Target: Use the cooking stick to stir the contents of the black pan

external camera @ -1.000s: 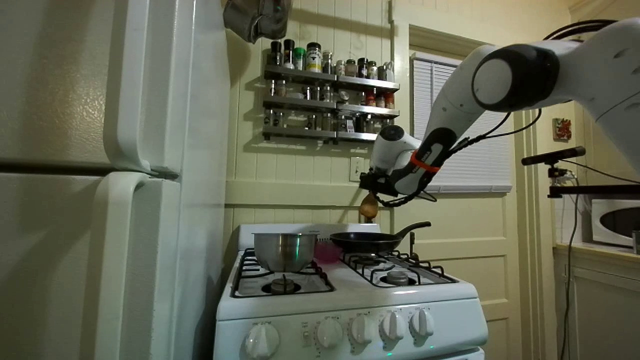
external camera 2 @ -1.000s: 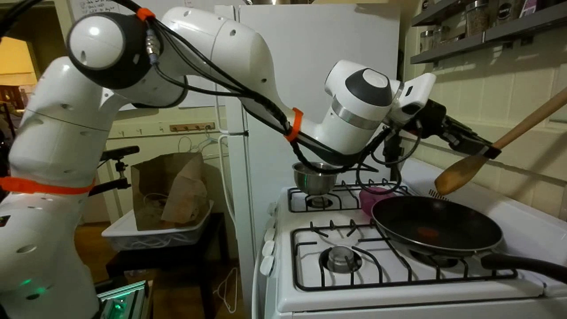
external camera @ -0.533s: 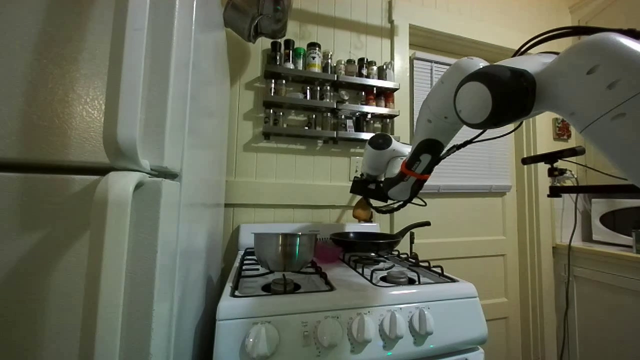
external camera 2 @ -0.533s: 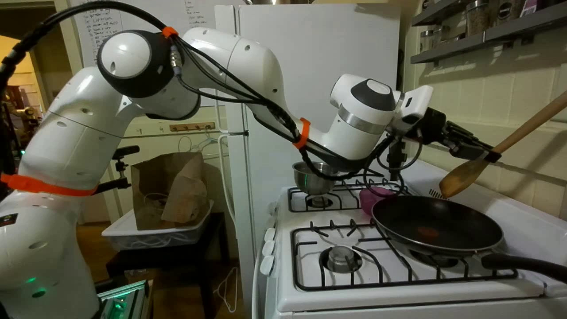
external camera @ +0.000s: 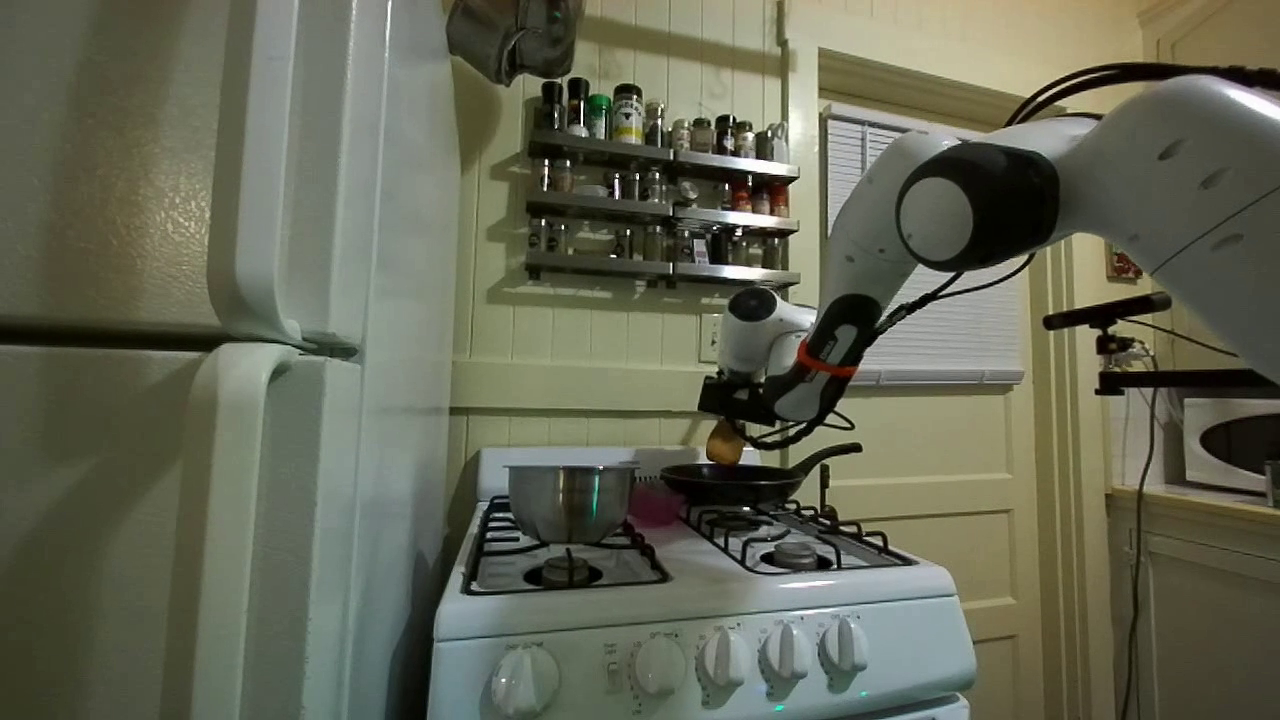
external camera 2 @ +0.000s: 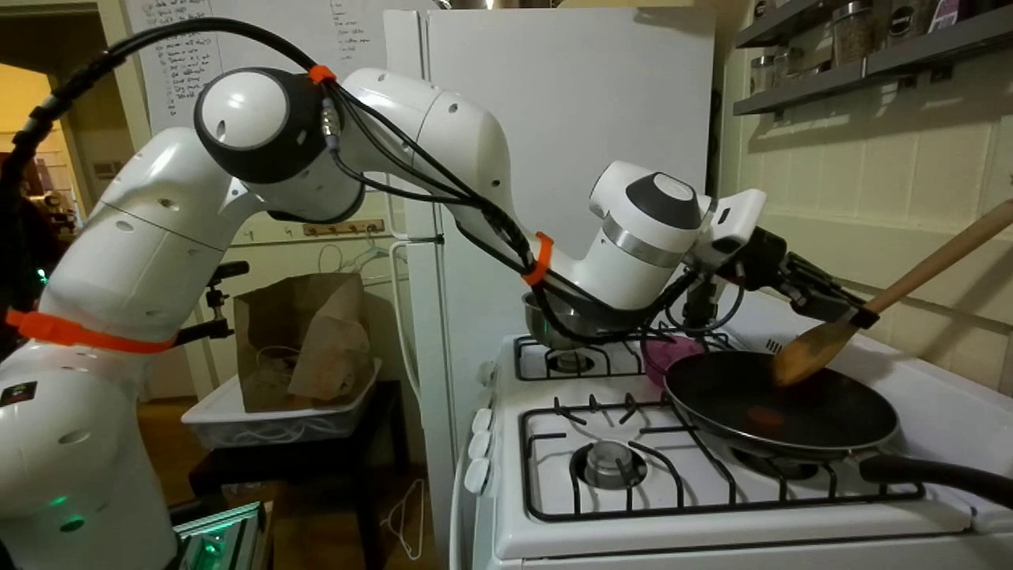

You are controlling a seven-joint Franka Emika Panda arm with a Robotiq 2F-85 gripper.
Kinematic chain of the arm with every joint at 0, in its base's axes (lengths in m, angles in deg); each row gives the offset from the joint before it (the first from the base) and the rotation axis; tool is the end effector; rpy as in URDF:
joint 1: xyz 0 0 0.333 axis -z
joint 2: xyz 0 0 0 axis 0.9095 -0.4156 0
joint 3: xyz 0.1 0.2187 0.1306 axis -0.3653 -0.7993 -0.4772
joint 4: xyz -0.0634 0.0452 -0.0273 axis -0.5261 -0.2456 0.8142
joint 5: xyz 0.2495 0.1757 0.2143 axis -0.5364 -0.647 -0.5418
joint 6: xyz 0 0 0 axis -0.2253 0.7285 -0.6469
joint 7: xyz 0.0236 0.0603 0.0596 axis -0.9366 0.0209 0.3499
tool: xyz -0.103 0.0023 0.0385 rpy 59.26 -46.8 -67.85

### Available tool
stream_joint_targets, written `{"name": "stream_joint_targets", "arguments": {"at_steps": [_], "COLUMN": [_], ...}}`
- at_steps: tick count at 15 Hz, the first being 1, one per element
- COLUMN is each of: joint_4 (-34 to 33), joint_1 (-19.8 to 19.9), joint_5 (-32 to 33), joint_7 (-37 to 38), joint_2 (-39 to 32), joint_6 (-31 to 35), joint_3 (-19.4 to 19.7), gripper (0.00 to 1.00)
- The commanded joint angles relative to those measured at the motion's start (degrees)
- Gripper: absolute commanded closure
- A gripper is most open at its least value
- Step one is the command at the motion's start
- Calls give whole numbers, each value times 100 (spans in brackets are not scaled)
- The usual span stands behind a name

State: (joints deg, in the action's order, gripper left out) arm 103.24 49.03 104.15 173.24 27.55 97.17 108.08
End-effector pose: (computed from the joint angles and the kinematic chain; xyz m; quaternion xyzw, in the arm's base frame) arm 0.6808 -0.1414 0.4058 0.7670 -0.3763 0.5046 0.1245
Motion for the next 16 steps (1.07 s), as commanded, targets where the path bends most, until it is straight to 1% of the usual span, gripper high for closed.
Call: {"name": "stream_joint_targets", "arguments": {"at_steps": [1, 4, 8, 12, 14, 16], "joint_4": [224, 489, 719, 485, 369, 186], "joint_1": [-261, -396, -596, -674, -697, -657], "joint_5": [199, 184, 194, 279, 291, 226], "joint_7": [228, 195, 241, 407, 476, 611], "joint_2": [-43, 38, 45, -351, -528, -771], "joint_6": [-154, -236, -282, 45, 204, 534], "joint_3": [284, 435, 738, 1121, 1251, 1322], "gripper": [94, 94, 94, 94, 94, 94]}}
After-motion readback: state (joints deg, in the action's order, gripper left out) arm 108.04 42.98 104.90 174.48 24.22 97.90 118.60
